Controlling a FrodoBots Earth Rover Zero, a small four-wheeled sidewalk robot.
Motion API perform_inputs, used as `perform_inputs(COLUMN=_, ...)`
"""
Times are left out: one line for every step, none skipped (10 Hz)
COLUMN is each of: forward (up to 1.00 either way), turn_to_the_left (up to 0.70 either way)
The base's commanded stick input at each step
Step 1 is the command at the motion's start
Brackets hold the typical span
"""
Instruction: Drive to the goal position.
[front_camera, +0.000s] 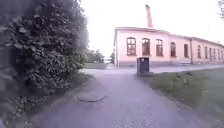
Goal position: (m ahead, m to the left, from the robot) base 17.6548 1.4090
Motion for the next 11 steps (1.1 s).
perform_inputs(forward=0.85, turn_to_the_left=0.00)
perform_inputs(forward=0.85, turn_to_the_left=0.00)
perform_inputs(forward=0.85, turn_to_the_left=0.00)
perform_inputs(forward=0.85, turn_to_the_left=0.00)
perform_inputs(forward=0.85, turn_to_the_left=0.00)
perform_inputs(forward=0.85, turn_to_the_left=0.00)
perform_inputs(forward=0.85, turn_to_the_left=0.00)
perform_inputs(forward=0.85, turn_to_the_left=0.00)
perform_inputs(forward=0.85, turn_to_the_left=0.00)
perform_inputs(forward=0.85, turn_to_the_left=0.00)
perform_inputs(forward=0.85, turn_to_the_left=0.00)
